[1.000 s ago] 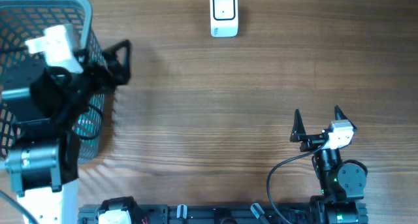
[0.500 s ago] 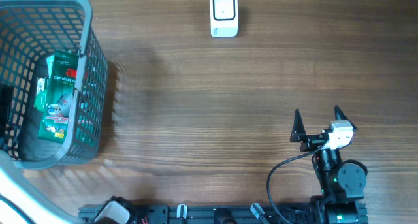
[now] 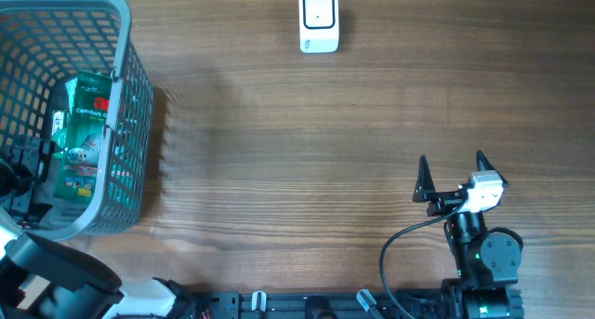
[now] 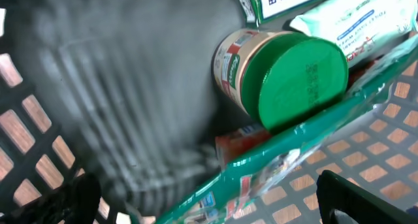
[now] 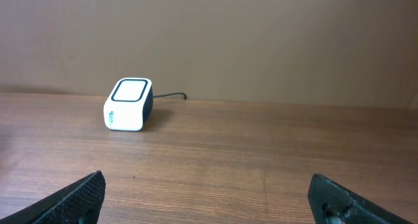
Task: Scan the item barcode
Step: 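Reach the left gripper into the basket and grasp the green 3M pack, then lift the green 3M pack out and place it on the table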
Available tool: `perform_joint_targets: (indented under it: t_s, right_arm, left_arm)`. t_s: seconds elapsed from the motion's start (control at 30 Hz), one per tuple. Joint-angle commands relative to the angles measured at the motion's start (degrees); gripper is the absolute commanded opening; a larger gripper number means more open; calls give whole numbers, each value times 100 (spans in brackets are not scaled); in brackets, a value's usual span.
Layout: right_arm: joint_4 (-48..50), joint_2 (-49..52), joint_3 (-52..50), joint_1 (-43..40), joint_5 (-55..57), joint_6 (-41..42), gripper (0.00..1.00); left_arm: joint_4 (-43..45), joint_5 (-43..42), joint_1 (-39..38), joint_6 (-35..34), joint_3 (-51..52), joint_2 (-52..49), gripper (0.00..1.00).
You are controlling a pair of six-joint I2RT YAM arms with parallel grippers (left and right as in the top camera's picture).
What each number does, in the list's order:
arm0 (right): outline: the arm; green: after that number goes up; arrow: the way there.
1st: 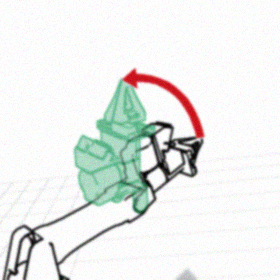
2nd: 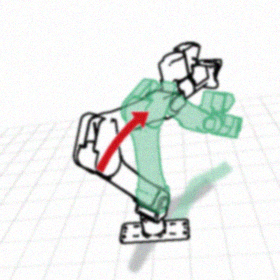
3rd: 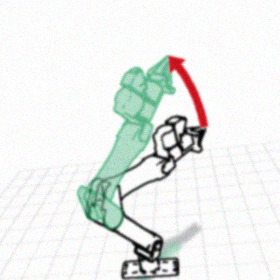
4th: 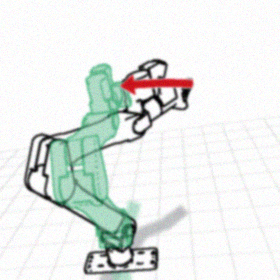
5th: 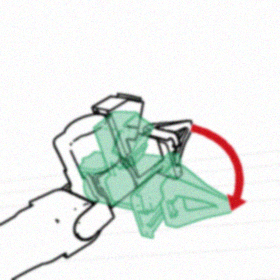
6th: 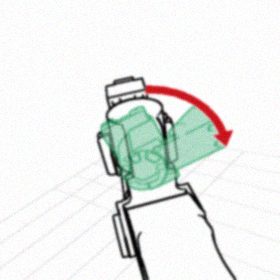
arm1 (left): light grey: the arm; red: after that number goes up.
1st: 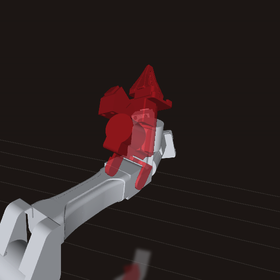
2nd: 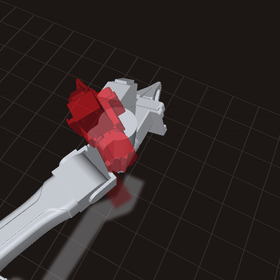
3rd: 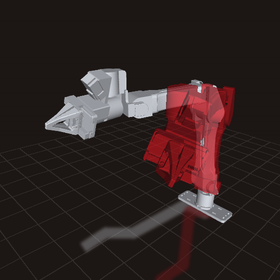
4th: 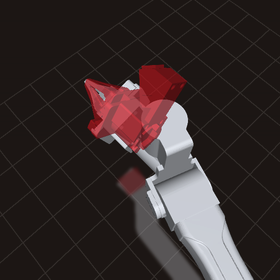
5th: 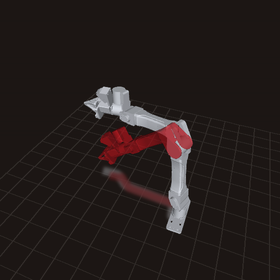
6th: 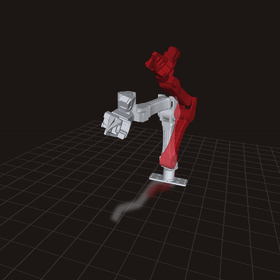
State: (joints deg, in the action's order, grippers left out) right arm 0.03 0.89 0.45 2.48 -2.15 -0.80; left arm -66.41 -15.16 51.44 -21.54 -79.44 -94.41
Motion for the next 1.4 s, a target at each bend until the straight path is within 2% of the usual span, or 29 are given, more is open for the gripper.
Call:
perform_joint_targets:
  t_s: [0.0, 0.17, 0.33, 0.4, 0.47, 0.5, 0.7, 0.83, 0.9, 1.03, 1.13, 1.2, 1.37]
  right_arm:
    - [13, -35, -15, 2, -87, -70, 100]
    - [13, -35, -15, 2, -87, -70, 100]
    - [13, -35, -15, 2, -87, -70, 100]
    - [13, -35, -15, 2, -87, -68, 100]
    - [13, -35, -15, 2, -87, -70, 100]
    - [13, -35, -15, 2, -87, -70, 100]
    - [13, -35, -15, 4, -87, -68, 100]
    - [13, -35, -15, 2, -87, -70, 100]
    - [13, -35, -15, 2, -87, -70, 100]
    - [13, -35, -15, 2, -87, -68, 100]
    - [13, -35, -15, 2, -87, -68, 100]
    - [13, -35, -15, 2, -87, -72, 100]
    - [13, -35, -15, 2, -90, -68, 100]
  left_arm:
    - [232, -160, -74, 184, 334, -245, 100]
    - [852, -704, -501, 186, 824, -332, 100]
    - [1054, -737, -1366, 184, 824, -343, 99]
    - [1169, -734, -1652, 188, 824, -343, 52]
    - [1318, -734, -1746, 275, 824, -343, 11]
    - [1368, -730, -1742, 328, 811, -341, 4]
    - [1032, -737, -1471, 334, -44, 76, 4]
    - [715, -859, -1399, 262, -1340, 1163, 4]
    - [837, -1102, -1405, 0, -1495, 1895, 4]
    - [841, -1169, -1576, -37, -1493, 3025, 4]
    - [831, -2020, -2092, -20, -1493, 3331, 4]
    - [774, -2590, -2809, 170, -1491, 3305, 4]
    - [131, -2614, -4885, 1117, -1174, 2756, 4]
